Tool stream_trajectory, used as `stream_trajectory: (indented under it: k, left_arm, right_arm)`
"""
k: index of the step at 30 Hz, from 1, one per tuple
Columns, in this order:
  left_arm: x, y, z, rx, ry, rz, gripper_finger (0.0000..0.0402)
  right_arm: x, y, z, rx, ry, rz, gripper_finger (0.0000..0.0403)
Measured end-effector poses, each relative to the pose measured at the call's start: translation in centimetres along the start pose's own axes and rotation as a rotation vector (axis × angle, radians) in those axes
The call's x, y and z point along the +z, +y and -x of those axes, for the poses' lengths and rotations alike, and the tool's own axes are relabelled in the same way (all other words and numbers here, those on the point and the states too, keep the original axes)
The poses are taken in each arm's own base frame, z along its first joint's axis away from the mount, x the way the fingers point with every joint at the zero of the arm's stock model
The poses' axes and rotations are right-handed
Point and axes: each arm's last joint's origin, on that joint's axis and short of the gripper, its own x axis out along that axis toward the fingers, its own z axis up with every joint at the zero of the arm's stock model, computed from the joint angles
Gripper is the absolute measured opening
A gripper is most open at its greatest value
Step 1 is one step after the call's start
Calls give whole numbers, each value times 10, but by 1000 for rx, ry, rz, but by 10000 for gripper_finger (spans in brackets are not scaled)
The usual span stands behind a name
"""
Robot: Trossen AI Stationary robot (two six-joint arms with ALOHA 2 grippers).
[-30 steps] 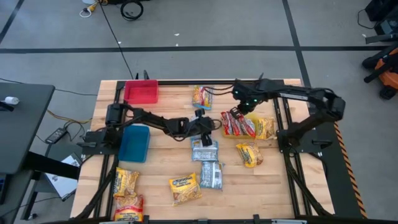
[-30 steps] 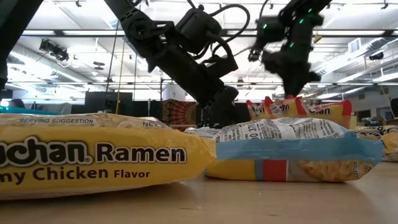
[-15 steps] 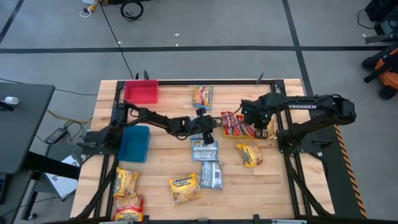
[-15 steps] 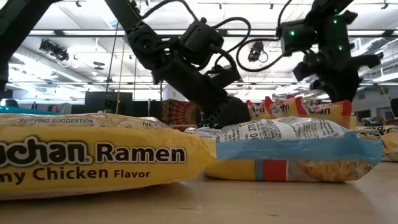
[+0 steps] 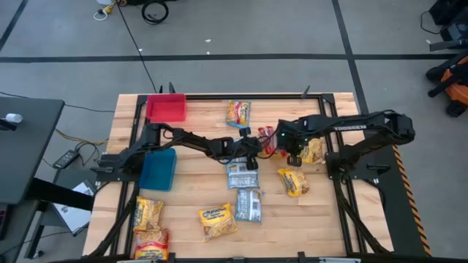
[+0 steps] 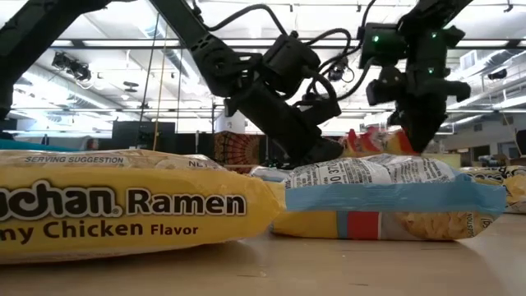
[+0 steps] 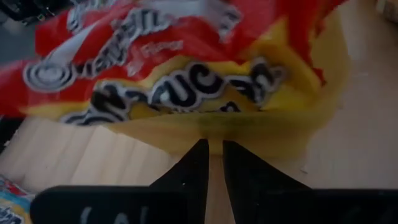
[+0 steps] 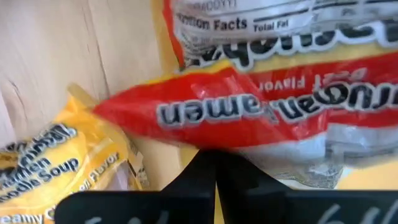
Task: Sort Maruchan noodles
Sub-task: Put the red noodle pack into the yellow bin
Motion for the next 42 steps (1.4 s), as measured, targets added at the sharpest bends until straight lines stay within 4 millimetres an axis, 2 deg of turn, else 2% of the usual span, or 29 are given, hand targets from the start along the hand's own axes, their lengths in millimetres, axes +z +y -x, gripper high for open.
stream_trajectory:
  k: [7,12,15,18,23,27,32,35,42]
  left_arm:
    - [4,-1,4,4,-2,-79,52]
    - [4,0,5,17,0,-97,52]
    - [4,2,4,21,3,-88,52]
    - [4,2,4,23,7,-74,52]
    - [6,3,4,35,-19,-73,52]
    - [3,9,2,63,-2,-64,52]
    - [4,16,1,69,-3,-52,52]
    - [10,16,8,44,-8,-75,52]
    - [28,29,48,8,118,-117,52]
  right_arm:
    - [-12,-7,25,-37,-51,-19,10]
    - [-21,-13,28,-124,24,59,11]
    - [-25,-17,17,-152,85,136,11]
    - [-27,-21,-3,-198,154,186,11]
    - [-12,-24,-29,-198,157,150,11]
    - [1,-20,-35,-121,131,138,8]
    - [4,-20,-35,-143,145,164,9]
    - [0,-22,-29,-145,164,138,11]
    - [-12,-17,-3,-151,144,94,7]
